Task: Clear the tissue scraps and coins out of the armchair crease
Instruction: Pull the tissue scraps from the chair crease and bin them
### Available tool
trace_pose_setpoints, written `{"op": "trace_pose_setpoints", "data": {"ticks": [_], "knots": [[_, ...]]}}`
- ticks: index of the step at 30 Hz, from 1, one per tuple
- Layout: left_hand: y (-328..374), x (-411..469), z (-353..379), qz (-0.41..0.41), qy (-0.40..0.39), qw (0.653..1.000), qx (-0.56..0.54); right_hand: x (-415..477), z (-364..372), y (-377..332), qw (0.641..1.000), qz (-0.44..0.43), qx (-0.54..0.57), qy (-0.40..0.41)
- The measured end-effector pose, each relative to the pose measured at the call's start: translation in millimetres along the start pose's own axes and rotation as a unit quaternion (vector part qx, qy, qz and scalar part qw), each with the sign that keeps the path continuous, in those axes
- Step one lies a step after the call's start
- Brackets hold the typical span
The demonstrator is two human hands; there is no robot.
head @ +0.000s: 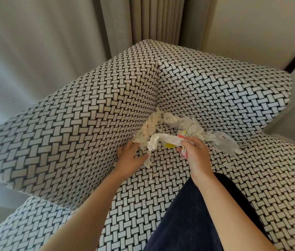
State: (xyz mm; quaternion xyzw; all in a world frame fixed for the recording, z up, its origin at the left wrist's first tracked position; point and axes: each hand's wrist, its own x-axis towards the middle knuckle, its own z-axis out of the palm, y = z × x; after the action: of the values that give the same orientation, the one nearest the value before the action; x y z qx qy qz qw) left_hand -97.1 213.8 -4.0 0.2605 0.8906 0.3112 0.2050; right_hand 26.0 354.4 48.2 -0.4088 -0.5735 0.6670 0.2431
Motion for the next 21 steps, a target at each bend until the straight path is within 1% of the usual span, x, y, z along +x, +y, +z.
{"op": "trace_pose_setpoints", "data": {"ticks": [5, 7, 10, 15, 21], "knots": [[1.6, -18.8, -11.7, 0.06, 0.074, 0.994, -0.046, -2.5, -1.2, -0.3, 1.0, -0.009, 0.003, 0.0], [3.4, -22.4, -18.0, 0.078, 0.09, 0.991, -0.062, -5.4, -2.5, -1.1, 1.0, -0.02, 0.006, -0.004], [13.8, -25.1, -30.6, 0.109, 0.108, 0.987, -0.049, -11.1, -6.9, -4.4, 0.998, -0.057, 0.002, -0.019], [51.0, -31.7, -48.2, 0.156, 0.095, 0.983, -0.025, -16.6, -31.2, -18.8, 0.99, -0.132, -0.048, -0.016], [107.4, -40.0, -40.7, 0.187, 0.049, 0.981, 0.015, -22.4, -97.8, -34.1, 0.985, -0.151, -0.084, 0.009]]}}
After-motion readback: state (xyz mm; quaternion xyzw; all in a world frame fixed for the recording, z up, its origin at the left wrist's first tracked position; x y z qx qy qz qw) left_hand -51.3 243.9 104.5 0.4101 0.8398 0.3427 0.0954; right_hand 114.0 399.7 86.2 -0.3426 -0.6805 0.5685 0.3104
